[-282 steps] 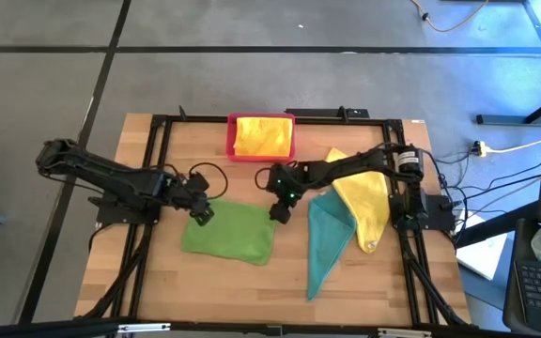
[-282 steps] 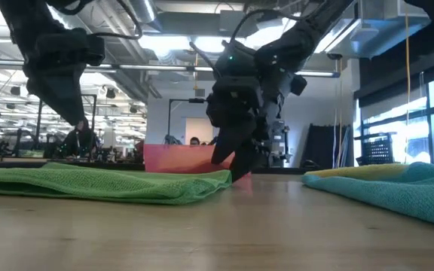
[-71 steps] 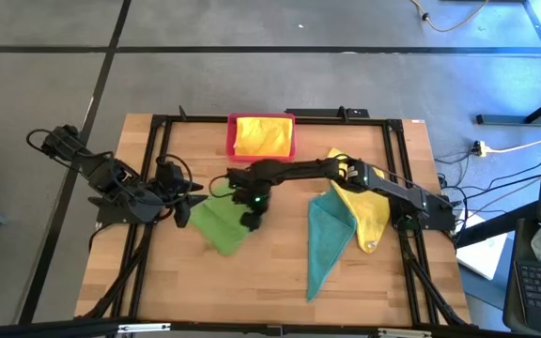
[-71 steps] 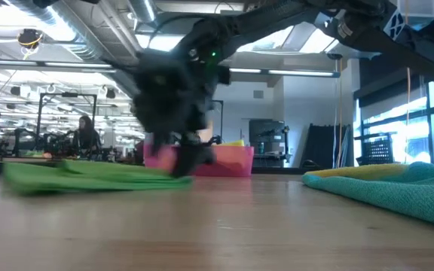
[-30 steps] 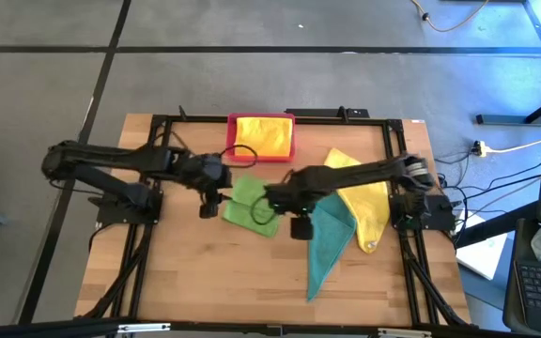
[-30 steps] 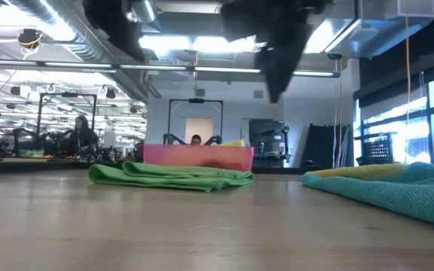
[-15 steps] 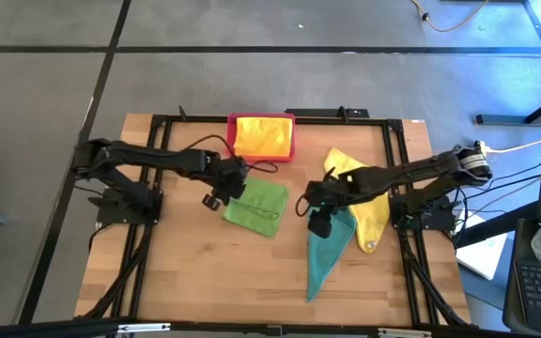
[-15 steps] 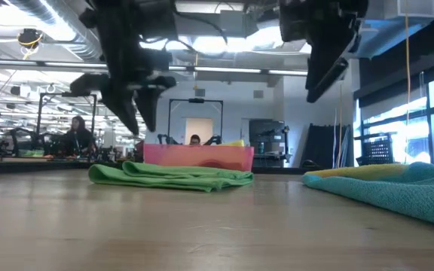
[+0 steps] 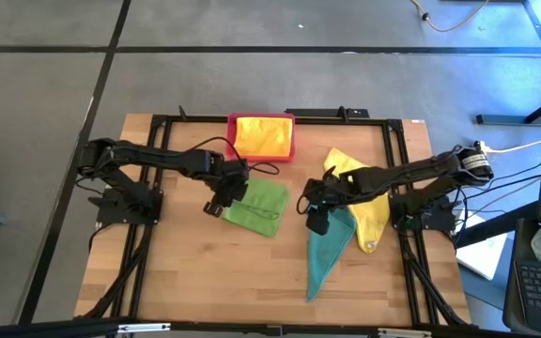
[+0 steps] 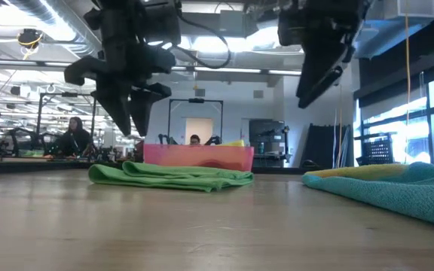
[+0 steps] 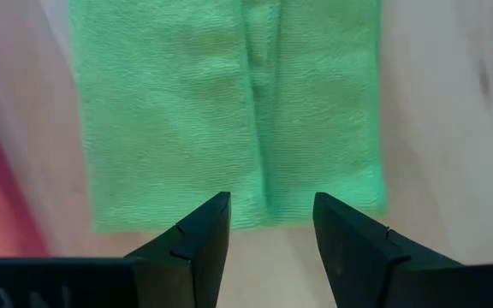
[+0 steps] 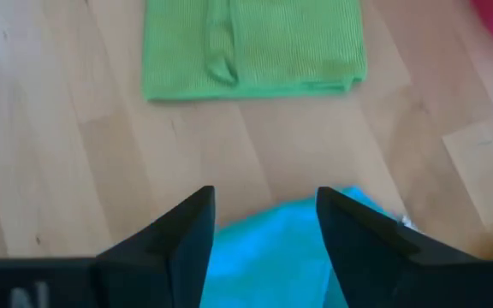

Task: Fold microfiber towels
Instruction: Fold the green microfiber cloth

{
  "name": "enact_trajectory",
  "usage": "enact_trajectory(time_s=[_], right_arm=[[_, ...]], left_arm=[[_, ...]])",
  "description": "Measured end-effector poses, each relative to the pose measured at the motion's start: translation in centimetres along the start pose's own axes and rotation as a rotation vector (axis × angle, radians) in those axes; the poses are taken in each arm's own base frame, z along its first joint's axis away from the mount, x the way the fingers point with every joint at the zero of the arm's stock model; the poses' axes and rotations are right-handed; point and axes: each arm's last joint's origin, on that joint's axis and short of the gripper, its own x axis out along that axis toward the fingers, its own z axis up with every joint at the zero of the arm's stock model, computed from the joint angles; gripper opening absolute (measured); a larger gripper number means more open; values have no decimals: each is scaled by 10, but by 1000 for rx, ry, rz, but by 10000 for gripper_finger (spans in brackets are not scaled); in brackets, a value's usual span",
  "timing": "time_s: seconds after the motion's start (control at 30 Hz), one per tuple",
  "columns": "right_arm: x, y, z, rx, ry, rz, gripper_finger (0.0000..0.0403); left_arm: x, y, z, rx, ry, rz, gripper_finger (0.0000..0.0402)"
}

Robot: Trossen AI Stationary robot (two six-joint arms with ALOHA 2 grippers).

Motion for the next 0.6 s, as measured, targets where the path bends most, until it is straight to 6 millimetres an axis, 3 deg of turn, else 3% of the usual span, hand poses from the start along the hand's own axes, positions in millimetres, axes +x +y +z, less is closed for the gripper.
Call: enact_trajectory(time_s=[0.3,0.6], right_arm=[[12,2,27,-110,-215,56,209],[68,12,32,-286,-220,52,209]], left_arm=[[11,-10,-3,17,8,-1,163],[26,-15,-20,9,81,27,163]])
